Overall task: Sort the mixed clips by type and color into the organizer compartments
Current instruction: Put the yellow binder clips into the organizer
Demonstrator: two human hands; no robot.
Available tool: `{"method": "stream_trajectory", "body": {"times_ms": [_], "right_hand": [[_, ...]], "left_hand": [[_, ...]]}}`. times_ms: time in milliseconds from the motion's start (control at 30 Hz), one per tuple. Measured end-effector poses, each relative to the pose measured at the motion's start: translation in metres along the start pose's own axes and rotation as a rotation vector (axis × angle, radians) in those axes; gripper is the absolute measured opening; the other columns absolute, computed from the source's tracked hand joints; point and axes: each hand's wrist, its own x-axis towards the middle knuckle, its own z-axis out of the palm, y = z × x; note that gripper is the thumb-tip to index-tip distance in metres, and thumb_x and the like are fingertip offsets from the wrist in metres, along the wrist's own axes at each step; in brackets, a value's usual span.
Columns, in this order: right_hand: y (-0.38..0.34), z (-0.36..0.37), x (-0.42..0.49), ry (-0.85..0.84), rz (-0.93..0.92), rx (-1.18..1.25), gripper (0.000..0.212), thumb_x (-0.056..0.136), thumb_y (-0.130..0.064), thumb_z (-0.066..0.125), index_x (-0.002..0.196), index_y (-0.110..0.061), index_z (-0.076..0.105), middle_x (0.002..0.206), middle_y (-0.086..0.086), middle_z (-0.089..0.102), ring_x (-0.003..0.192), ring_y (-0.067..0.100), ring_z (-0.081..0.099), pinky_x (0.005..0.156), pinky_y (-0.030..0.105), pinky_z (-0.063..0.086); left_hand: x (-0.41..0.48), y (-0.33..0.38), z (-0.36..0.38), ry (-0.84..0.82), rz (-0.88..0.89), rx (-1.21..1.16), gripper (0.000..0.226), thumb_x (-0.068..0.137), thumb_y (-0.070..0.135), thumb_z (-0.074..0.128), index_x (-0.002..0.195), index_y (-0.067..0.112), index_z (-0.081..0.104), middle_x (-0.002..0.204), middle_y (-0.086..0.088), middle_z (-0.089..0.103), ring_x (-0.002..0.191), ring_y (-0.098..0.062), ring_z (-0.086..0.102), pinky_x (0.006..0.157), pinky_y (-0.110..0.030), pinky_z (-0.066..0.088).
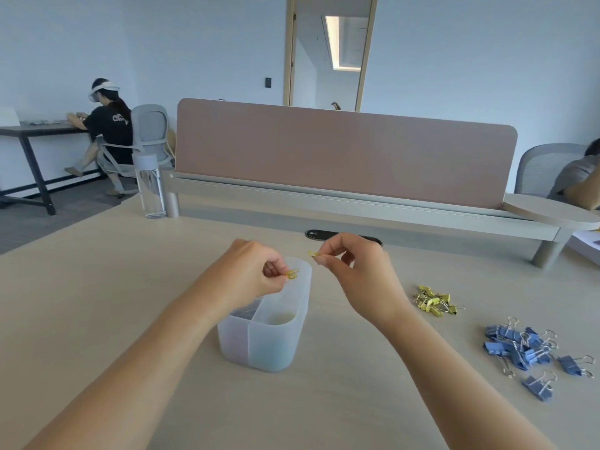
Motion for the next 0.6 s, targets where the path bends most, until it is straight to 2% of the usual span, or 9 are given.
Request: {"method": "stream_trajectory", "body": {"times_ms": [100, 200, 300, 400, 467, 600], "right_hand": [[0.004, 0.018, 0.003, 0.009, 0.048, 0.107, 0.012, 0.087, -0.022, 0.069, 0.077, -0.025, 0.064, 0.080, -0.014, 0.066, 0.057, 0.009, 0.045, 0.056, 0.017, 0.039], [0.008, 0.028, 0.002, -0.054, 0.063, 0.150, 0.011, 0.086, -0.021, 0.070, 0.076, -0.023, 0.065, 0.080, -0.011, 0.067, 0.055, 0.005, 0.043, 0.055, 0.014, 0.039], [0.009, 0.031, -0.002, -0.177, 0.042, 0.119, 0.010, 0.086, -0.021, 0.071, 0.077, -0.023, 0.067, 0.080, -0.011, 0.066, 0.055, 0.003, 0.042, 0.054, 0.012, 0.038], [0.012, 0.032, -0.003, -0.230, 0.021, 0.030, 0.011, 0.086, -0.023, 0.071, 0.076, -0.027, 0.068, 0.081, -0.017, 0.065, 0.051, 0.006, 0.038, 0.051, 0.013, 0.036], [0.012, 0.032, -0.002, -0.213, 0.016, -0.022, 0.010, 0.086, -0.024, 0.070, 0.077, -0.028, 0.069, 0.081, -0.019, 0.066, 0.049, 0.005, 0.040, 0.051, 0.012, 0.034], [0.009, 0.033, 0.000, -0.214, -0.017, -0.167, 0.014, 0.089, -0.022, 0.065, 0.081, -0.031, 0.072, 0.081, -0.020, 0.069, 0.060, -0.008, 0.050, 0.057, 0.011, 0.032]], "left_hand": [[-0.001, -0.005, 0.005, -0.059, 0.011, 0.044, 0.002, 0.078, 0.025, 0.077, 0.078, 0.026, 0.075, 0.066, 0.018, 0.063, 0.066, 0.006, 0.056, 0.061, -0.006, 0.037], [-0.001, -0.009, 0.006, -0.108, 0.020, 0.151, 0.005, 0.079, 0.036, 0.076, 0.081, 0.032, 0.075, 0.074, 0.017, 0.064, 0.081, -0.002, 0.054, 0.073, -0.017, 0.035], [0.002, -0.010, 0.004, -0.145, -0.009, 0.219, 0.012, 0.079, 0.044, 0.075, 0.085, 0.034, 0.075, 0.073, 0.018, 0.055, 0.092, -0.011, 0.045, 0.077, -0.023, 0.027], [0.004, -0.010, 0.002, -0.146, 0.026, 0.289, 0.014, 0.079, 0.051, 0.072, 0.075, 0.038, 0.071, 0.085, 0.014, 0.057, 0.095, -0.010, 0.042, 0.081, -0.028, 0.024], [0.004, -0.010, 0.001, -0.147, 0.052, 0.325, 0.014, 0.081, 0.049, 0.071, 0.075, 0.037, 0.071, 0.096, 0.016, 0.057, 0.097, -0.010, 0.037, 0.082, -0.030, 0.023], [0.001, -0.011, -0.002, -0.153, 0.071, 0.379, 0.012, 0.090, 0.040, 0.065, 0.091, 0.036, 0.076, 0.100, 0.020, 0.049, 0.095, -0.010, 0.030, 0.078, -0.029, 0.021]]}}
